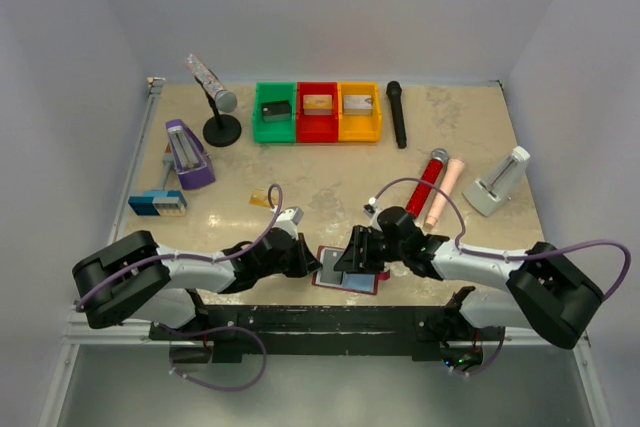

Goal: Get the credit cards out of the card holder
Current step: Remove the credit card from the card holder.

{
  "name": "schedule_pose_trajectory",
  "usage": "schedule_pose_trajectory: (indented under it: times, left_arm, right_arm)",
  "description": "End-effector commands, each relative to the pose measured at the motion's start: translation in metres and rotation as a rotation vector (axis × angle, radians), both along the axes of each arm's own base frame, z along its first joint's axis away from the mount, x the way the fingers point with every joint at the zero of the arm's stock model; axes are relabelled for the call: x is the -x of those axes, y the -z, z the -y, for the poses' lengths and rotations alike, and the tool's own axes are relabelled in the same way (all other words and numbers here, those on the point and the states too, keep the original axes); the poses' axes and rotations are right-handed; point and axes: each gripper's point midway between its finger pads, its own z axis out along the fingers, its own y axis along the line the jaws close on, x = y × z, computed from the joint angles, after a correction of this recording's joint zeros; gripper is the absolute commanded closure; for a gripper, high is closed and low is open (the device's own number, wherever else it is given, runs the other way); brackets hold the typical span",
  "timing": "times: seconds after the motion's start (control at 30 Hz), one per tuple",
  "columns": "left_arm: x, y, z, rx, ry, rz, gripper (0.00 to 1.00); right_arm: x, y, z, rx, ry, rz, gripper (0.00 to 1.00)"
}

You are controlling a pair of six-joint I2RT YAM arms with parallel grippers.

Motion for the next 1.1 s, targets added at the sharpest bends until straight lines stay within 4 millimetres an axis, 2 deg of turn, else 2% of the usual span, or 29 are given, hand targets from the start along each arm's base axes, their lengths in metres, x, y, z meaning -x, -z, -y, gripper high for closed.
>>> schedule_pose_trajectory:
  times: [0.0,0.33,0.73,1.07]
  left_arm:
    - [0.001,0.000,0.001,0.019,-0.002,0.000,1.00]
    - [0.003,0.004,0.001,0.023,0.000,-0.013,1.00]
    - [0.006,0.009,0.002,0.025,0.009,-0.028,1.00]
    - [0.005,0.011,0.004,0.020,0.011,-0.030,1.00]
  right_arm:
    - [-0.005,-0.002,-0.007,-0.009,-0.007,0.009,0.50]
    - [-0.003,0.009,-0.006,0.006,-0.007,-0.012,0.50]
    - [-0.005,0.006,-0.009,-0.010,-0.010,-0.005,0.50]
    - [-0.006,-0.004,-0.012,-0.049,-0.013,0.018,0.55]
